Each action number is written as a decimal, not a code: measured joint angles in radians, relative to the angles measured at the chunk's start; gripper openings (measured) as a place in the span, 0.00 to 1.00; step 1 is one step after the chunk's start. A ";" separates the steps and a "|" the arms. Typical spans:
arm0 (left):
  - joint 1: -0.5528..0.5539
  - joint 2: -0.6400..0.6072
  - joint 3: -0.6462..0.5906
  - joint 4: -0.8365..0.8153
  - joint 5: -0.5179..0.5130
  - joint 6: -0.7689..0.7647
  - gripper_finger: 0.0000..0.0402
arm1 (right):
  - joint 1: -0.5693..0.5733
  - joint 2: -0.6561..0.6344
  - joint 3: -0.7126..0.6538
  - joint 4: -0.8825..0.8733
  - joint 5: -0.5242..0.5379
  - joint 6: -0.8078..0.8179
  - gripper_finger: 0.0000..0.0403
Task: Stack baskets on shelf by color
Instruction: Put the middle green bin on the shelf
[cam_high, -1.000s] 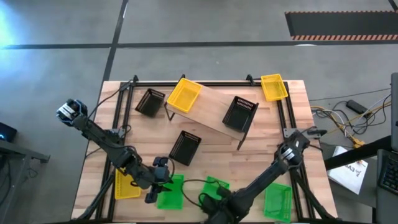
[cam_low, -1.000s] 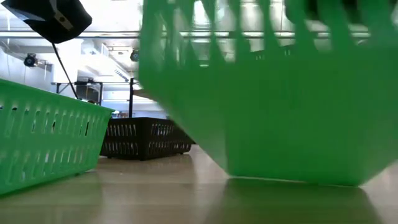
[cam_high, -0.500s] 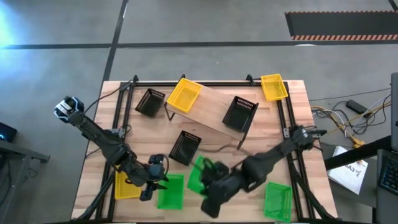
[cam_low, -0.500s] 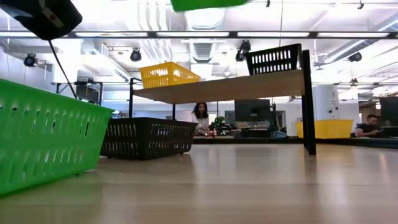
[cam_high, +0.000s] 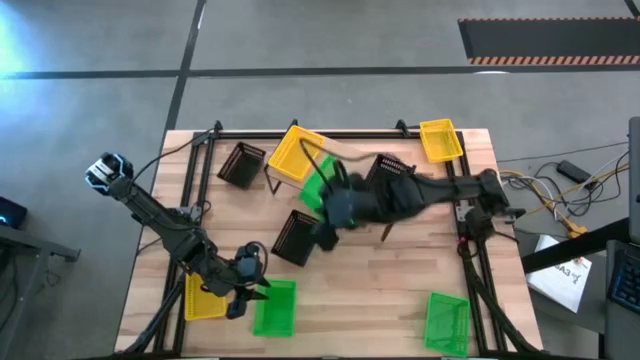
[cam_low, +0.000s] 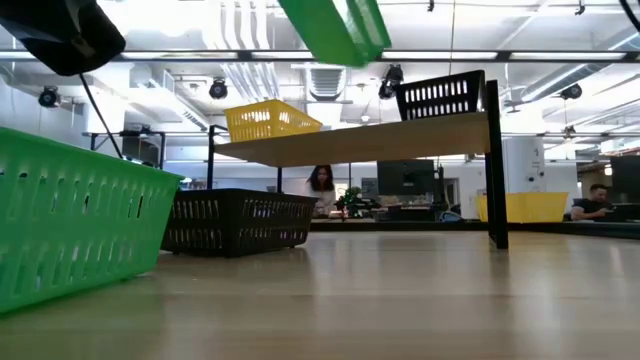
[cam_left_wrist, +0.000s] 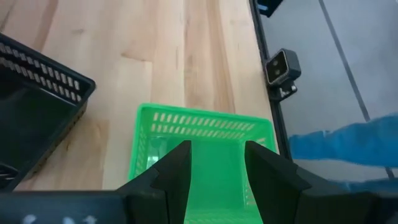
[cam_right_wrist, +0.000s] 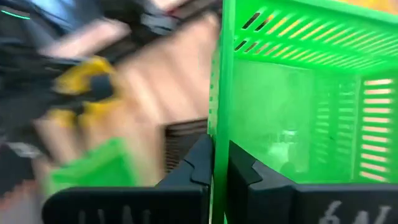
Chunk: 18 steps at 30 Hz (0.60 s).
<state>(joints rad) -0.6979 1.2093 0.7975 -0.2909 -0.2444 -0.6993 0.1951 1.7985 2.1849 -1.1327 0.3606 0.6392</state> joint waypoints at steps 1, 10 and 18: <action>0.000 0.000 0.000 0.000 -0.003 -0.002 0.33 | -0.023 0.003 0.000 -0.030 -0.001 -0.019 0.02; 0.000 -0.001 -0.002 -0.001 -0.024 -0.002 0.33 | -0.168 0.063 -0.002 -0.163 -0.098 -0.278 0.02; 0.000 -0.001 -0.002 -0.002 -0.034 -0.002 0.33 | -0.236 0.110 -0.014 -0.224 -0.107 -0.366 0.02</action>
<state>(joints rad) -0.6979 1.2087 0.7956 -0.2932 -0.2779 -0.7013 -0.0411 1.9083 2.1708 -1.3565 0.2531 0.2729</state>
